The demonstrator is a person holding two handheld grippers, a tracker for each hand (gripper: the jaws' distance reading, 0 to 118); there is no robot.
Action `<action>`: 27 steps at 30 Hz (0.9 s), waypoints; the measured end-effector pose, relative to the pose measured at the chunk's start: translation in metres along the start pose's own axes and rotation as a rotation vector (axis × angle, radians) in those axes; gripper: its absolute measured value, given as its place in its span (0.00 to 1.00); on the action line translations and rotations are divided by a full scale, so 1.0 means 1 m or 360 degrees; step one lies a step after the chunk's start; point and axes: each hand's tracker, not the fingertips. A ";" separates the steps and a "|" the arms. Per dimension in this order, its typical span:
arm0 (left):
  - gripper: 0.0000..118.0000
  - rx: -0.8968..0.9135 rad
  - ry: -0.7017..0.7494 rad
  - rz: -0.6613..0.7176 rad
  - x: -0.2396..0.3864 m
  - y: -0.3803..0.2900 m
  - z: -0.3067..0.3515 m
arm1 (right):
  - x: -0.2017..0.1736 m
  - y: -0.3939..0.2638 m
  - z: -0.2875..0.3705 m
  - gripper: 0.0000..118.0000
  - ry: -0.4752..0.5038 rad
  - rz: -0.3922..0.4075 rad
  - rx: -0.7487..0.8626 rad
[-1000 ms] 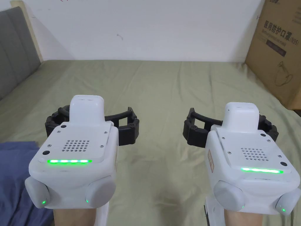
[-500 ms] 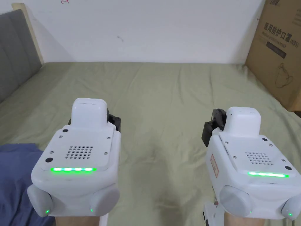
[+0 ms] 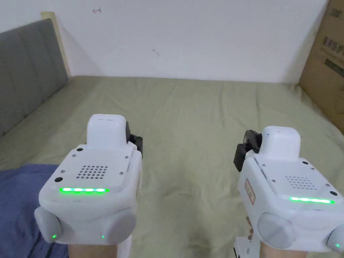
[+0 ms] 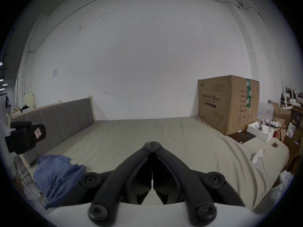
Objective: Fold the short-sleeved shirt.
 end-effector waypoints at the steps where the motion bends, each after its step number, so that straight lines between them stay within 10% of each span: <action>1: 0.00 -0.0005 0.0011 0.0008 -0.008 0.001 0.001 | -0.008 0.002 -0.004 0.00 0.0044 0.0000 -0.0007; 16: 0.00 -0.0136 0.0774 0.0045 -0.170 -0.008 0.068 | -0.195 -0.015 -0.026 0.00 0.0832 0.0097 -0.0146; 27: 0.00 -0.0521 0.0711 0.0214 -0.206 -0.053 0.028 | -0.226 -0.037 -0.029 0.00 0.0909 0.0194 -0.0270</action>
